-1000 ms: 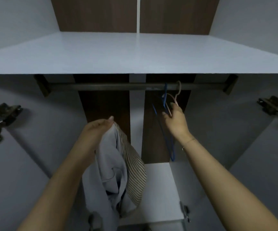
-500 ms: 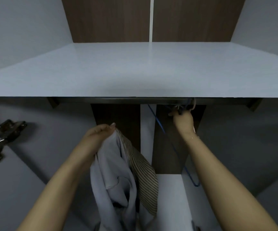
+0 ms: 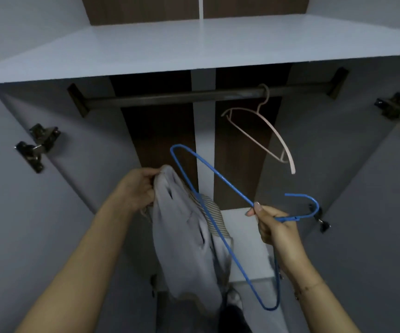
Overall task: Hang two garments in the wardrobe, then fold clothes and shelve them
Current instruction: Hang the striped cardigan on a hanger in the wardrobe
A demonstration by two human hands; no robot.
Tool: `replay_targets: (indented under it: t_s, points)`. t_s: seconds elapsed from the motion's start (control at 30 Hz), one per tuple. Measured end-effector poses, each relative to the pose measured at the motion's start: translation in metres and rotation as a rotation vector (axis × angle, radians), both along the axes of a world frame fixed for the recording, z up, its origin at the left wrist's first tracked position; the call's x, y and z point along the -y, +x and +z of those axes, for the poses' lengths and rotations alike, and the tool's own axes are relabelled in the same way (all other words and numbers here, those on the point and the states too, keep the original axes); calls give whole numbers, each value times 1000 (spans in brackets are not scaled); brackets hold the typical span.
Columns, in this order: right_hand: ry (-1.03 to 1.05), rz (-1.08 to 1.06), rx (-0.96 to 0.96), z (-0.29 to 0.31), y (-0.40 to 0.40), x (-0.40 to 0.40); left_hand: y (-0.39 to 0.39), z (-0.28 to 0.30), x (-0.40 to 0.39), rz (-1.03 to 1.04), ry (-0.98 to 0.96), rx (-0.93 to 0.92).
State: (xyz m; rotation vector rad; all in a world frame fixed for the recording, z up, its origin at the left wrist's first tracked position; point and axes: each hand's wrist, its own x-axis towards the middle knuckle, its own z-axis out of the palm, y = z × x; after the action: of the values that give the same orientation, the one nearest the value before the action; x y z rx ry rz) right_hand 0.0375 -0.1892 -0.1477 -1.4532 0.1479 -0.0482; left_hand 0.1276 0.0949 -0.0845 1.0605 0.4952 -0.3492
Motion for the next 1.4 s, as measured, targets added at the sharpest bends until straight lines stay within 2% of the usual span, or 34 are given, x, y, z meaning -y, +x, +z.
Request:
replay_targets:
  t_s: [0.07,0.17,0.27,0.33,0.4,0.5,0.6,0.73,1.0,1.2,1.4]
  points:
    - [-62,33,-20,-4,-29,6,-8,-6,-1,-15,32,9]
    - [-189,73,-32,-10,-60,11,-17,-13,0,-5,193,92]
    - [-270,98,-8,-17,-74,7,-34,-9,7,-35,399,217]
    - [-302,78,-1,-21,-76,1,-45,-5,13,-95,545,363]
    - [-302,30,6,-26,-74,-4,-53,-1,17,-158,757,569]
    - [-293,-20,27,-26,-68,-1,-50,4,20,-226,1232,858]
    - [-309,22,76,-22,-67,12,-47,8,25,-177,1490,1018]
    - [-317,67,148,-16,-64,21,-48,11,35,-174,1567,1114]
    - [-268,122,220,-10,-53,27,-50,25,27,-161,1692,1150]
    - [-241,202,177,-9,-29,48,-49,35,18,-34,1568,1018]
    - [-243,264,130,-5,-10,29,-56,33,52,-93,1520,1079]
